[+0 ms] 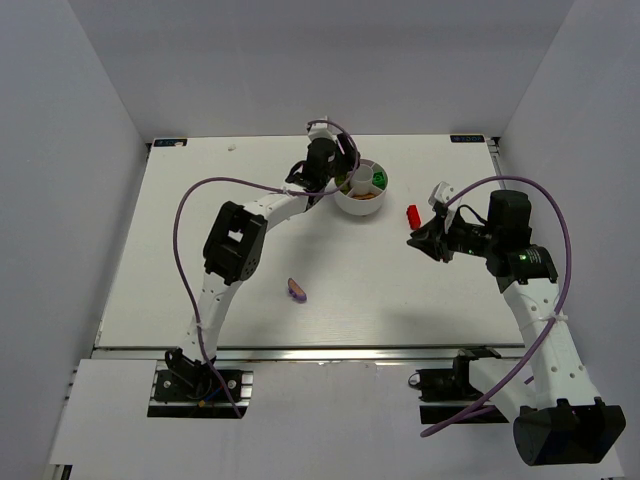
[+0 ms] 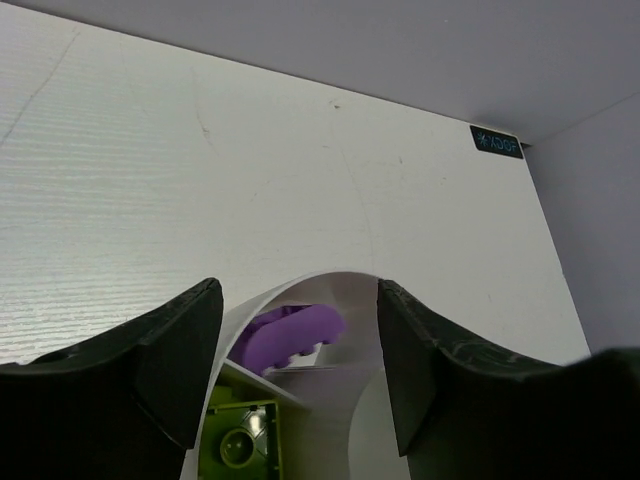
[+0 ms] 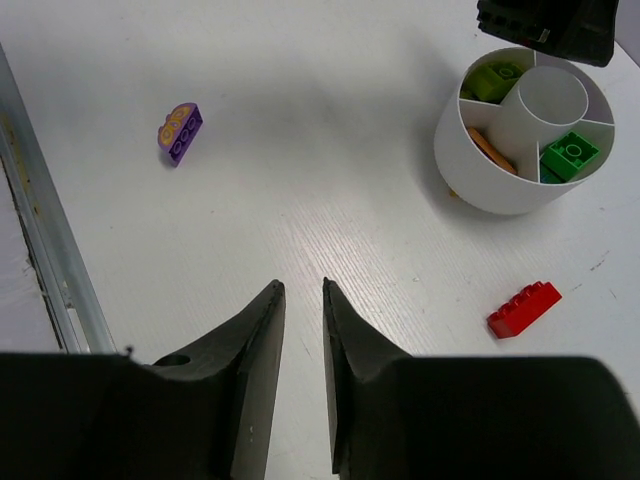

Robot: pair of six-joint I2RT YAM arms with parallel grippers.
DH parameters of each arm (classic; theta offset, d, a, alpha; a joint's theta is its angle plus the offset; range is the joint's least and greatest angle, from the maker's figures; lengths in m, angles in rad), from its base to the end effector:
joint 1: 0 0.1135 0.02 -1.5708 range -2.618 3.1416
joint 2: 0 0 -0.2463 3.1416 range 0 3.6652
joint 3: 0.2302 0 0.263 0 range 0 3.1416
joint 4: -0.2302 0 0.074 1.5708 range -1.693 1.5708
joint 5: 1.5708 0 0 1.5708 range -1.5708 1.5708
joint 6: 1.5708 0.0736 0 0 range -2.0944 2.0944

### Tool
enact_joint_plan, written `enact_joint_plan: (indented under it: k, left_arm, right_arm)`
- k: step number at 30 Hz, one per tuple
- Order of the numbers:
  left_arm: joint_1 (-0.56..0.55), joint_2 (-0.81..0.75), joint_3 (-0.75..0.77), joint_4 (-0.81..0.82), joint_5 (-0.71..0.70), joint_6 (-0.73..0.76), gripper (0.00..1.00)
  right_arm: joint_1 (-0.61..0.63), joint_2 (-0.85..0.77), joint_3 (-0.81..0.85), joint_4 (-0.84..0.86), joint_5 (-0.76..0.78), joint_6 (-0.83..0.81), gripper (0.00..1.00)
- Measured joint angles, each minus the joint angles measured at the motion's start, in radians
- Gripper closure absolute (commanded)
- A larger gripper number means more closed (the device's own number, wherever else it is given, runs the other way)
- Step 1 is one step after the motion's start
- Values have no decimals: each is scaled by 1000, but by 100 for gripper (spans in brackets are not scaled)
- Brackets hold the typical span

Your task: Sort the legos into containers by color

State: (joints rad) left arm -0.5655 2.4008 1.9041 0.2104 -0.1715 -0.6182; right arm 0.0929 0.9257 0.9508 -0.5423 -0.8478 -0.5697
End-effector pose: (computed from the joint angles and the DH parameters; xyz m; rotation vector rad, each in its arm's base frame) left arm 0.5100 -0.3088 0.1691 -0.1723 1.8978 -0.6580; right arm 0.2269 0.0766 0.3161 -1.0790 1.6186 0.5666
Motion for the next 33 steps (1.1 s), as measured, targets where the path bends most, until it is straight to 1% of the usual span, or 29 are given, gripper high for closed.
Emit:
enact_joint_plan:
  k: [3, 4, 5, 6, 7, 8, 10, 11, 13, 15, 16, 18, 19, 21, 22, 24, 25, 27, 28, 29, 33]
  left_arm:
    - [0, -19, 0, 0, 0, 8, 28]
    - [0, -30, -3, 1, 0, 12, 29]
    - [0, -50, -13, 1, 0, 19, 32]
    - [0, -80, -32, -3, 0, 29, 37]
    - [0, -114, -54, -8, 0, 38, 42]
    - [0, -161, -90, -4, 0, 50, 51]
    - [1, -278, -187, -6, 0, 69, 64]
    - [3, -351, -253, 5, 3, 78, 79]
    - [8, -503, -383, -2, 9, 84, 90]
    - [18, -678, -537, 6, 27, 90, 94]
    - [26, -761, -606, -8, 34, 88, 90]
    - [50, -919, -739, -29, 50, 78, 70]
    - [66, -998, -804, -58, 54, 64, 63]
    - [97, -1133, -899, -125, 63, 42, 55]
    - [115, -1196, -944, -163, 68, 31, 48]
    - [131, -1289, -999, -257, 74, 12, 40]
    - [132, -1339, -1023, -292, 76, 3, 37]
    - [132, -1409, -1048, -383, 76, -24, 36]
    - [130, -1442, -1055, -425, 71, -36, 36]
    - [130, -1476, -1062, -467, 62, -48, 35]
    - [130, -1644, -1106, -571, 3, -115, 35]
  right_arm:
    - [0, 1, 0, 0, 0, 4, 65]
    - [0, 2, 0, 0, 0, 6, 59]
    - [0, 3, 0, 0, -1, 8, 55]
    - [0, 5, 0, 0, 0, 9, 48]
    - [0, 7, 1, -1, 0, 12, 46]
    - [0, 10, 1, -1, 0, 13, 44]
    - [0, 16, 1, -2, -3, 16, 39]
    - [0, 22, 1, -4, -6, 18, 39]
    - [0, 40, 3, -10, -14, 23, 39]
    - [7, 67, 9, -25, -14, 33, 40]
    - [15, 89, 17, -37, -11, 44, 40]
    - [44, 142, 42, -62, 10, 66, 41]
    - [69, 170, 53, -75, 24, 73, 42]
    - [138, 214, 63, -89, 60, 93, 45]
    - [183, 230, 63, -92, 84, 101, 46]
    - [287, 259, 63, -93, 124, 131, 46]
    - [340, 276, 63, -91, 147, 151, 46]
    - [417, 310, 69, -82, 180, 203, 44]
    - [477, 352, 79, -69, 208, 255, 43]
    - [511, 384, 89, -58, 231, 296, 42]
    - [664, 539, 153, -2, 375, 453, 34]
